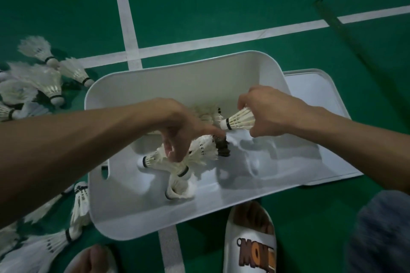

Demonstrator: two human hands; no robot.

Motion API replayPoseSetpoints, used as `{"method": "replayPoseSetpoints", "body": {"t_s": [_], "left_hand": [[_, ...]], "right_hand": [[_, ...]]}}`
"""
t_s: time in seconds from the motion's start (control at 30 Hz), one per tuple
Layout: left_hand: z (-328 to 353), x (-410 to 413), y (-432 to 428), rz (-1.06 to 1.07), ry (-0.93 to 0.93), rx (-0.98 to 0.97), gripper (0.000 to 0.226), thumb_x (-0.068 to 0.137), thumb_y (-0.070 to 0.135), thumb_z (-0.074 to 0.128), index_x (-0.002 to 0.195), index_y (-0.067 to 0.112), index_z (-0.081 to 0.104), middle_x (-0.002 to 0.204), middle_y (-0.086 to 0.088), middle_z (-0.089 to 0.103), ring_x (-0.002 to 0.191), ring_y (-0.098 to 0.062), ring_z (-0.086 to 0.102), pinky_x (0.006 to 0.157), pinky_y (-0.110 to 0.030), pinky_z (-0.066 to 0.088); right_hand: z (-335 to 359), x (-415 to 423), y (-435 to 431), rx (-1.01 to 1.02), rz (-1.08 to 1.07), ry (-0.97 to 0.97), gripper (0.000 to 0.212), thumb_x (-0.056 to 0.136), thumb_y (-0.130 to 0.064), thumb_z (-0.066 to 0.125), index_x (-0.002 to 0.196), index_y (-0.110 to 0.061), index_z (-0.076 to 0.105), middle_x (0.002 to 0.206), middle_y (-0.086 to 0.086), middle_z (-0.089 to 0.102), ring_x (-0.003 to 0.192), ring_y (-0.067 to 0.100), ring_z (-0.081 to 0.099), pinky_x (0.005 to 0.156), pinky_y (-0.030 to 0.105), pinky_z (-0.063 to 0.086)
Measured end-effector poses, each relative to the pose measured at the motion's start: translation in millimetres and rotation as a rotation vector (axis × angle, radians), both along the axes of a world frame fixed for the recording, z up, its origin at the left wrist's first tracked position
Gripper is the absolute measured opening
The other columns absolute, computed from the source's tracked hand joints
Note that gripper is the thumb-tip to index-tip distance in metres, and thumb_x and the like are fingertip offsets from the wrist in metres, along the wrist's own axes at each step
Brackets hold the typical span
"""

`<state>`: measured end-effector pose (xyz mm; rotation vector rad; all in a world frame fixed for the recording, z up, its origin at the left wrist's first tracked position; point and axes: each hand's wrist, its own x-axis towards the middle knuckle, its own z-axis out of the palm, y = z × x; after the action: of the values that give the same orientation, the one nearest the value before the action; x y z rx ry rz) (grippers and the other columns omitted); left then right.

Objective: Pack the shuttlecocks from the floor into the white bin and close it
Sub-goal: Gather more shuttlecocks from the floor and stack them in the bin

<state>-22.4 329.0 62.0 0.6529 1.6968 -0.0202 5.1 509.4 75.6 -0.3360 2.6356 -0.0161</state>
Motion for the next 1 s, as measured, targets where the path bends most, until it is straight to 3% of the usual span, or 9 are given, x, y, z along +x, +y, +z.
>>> {"method": "replayPoseSetpoints", "body": {"t_s": [0.17,0.27,0.37,0.5,0.6,0.73,0.83,0.9,1.0], "left_hand": [[-3.1,3.0,18.9,-0.098,0.08,-0.086,0.122,0.078,-0.013,0.061,0.138,0.06,-0.016,0.156,-0.014,0.018,0.069,-0.013,0.062,0.056,-0.022,0.053],[-7.8,4.7,22.9,-0.171,0.117,-0.114,0.122,0.078,-0.009,0.064,0.138,0.059,-0.017,0.149,-0.019,0.03,0.074,-0.016,0.066,0.059,-0.023,0.054],[-8.2,5.7,25.3,-0.209,0.144,-0.127,0.119,0.078,-0.008,0.064,0.141,0.057,-0.013,0.127,-0.012,0.048,0.075,-0.016,0.066,0.062,-0.023,0.053],[-12.1,1.2,22.2,-0.19,0.16,-0.142,0.12,0.076,-0.009,0.066,0.142,0.054,-0.012,0.154,-0.015,0.026,0.087,-0.02,0.067,0.062,-0.023,0.056],[-13.9,-2.3,18.9,-0.176,0.147,-0.151,0.12,0.075,-0.01,0.067,0.144,0.053,-0.008,0.155,-0.014,0.026,0.093,-0.023,0.068,0.062,-0.022,0.057],[-16.1,-5.0,14.6,-0.211,0.168,-0.121,0.119,0.072,-0.007,0.068,0.145,0.051,-0.006,0.15,-0.011,0.036,0.074,-0.017,0.064,0.053,-0.022,0.051],[-19.2,-7.2,10.7,-0.229,0.174,-0.107,0.12,0.069,-0.006,0.07,0.145,0.051,-0.003,0.143,-0.009,0.042,0.088,-0.021,0.065,0.061,-0.025,0.053],[-19.7,-8.7,7.8,-0.226,0.176,-0.105,0.122,0.068,-0.006,0.071,0.144,0.052,-0.004,0.145,-0.008,0.041,0.103,-0.025,0.062,0.07,-0.029,0.055],[-14.4,-9.4,3.6,-0.198,0.178,-0.094,0.121,0.071,-0.008,0.07,0.145,0.05,-0.006,0.137,-0.007,0.046,0.101,-0.022,0.061,0.066,-0.025,0.053]], "right_hand": [[-8.8,7.8,1.8,0.067,0.002,0.009,0.036,0.07,-0.011,0.068,0.106,-0.014,0.061,0.102,0.007,0.051,0.091,0.027,0.057,0.07,0.029,0.046],[-12.5,9.4,-0.2,0.078,0.015,-0.013,0.032,0.071,-0.011,0.067,0.102,-0.013,0.061,0.1,0.006,0.05,0.091,0.027,0.057,0.067,0.029,0.043],[-16.1,9.7,-0.9,0.098,0.019,-0.028,0.032,0.071,-0.011,0.069,0.102,-0.013,0.062,0.1,0.007,0.051,0.09,0.027,0.057,0.066,0.031,0.046],[-20.6,8.4,0.2,0.112,0.036,-0.007,0.033,0.069,-0.011,0.069,0.1,-0.014,0.064,0.098,0.007,0.055,0.089,0.027,0.057,0.072,0.036,0.053],[-26.8,8.6,0.2,0.119,0.066,-0.022,0.032,0.069,-0.009,0.067,0.101,-0.012,0.065,0.097,0.009,0.058,0.091,0.028,0.059,0.073,0.031,0.05],[-38.5,7.8,-2.1,0.049,-0.002,-0.136,0.043,0.067,-0.011,0.076,0.109,-0.013,0.067,0.101,0.01,0.066,0.094,0.028,0.061,0.074,0.03,0.052],[-44.9,6.2,-2.8,-0.06,-0.104,-0.255,0.066,0.063,-0.024,0.088,0.124,-0.017,0.062,0.119,0.004,0.065,0.103,0.024,0.062,0.08,0.025,0.048],[-47.6,5.3,-5.3,-0.117,-0.135,-0.259,0.068,0.064,-0.025,0.088,0.126,-0.017,0.061,0.125,0.002,0.064,0.103,0.021,0.063,0.077,0.02,0.042],[-50.6,4.0,-9.4,-0.194,-0.187,-0.246,0.07,0.065,-0.02,0.087,0.128,-0.018,0.058,0.128,0.0,0.061,0.096,0.018,0.062,0.073,0.02,0.042]]}}
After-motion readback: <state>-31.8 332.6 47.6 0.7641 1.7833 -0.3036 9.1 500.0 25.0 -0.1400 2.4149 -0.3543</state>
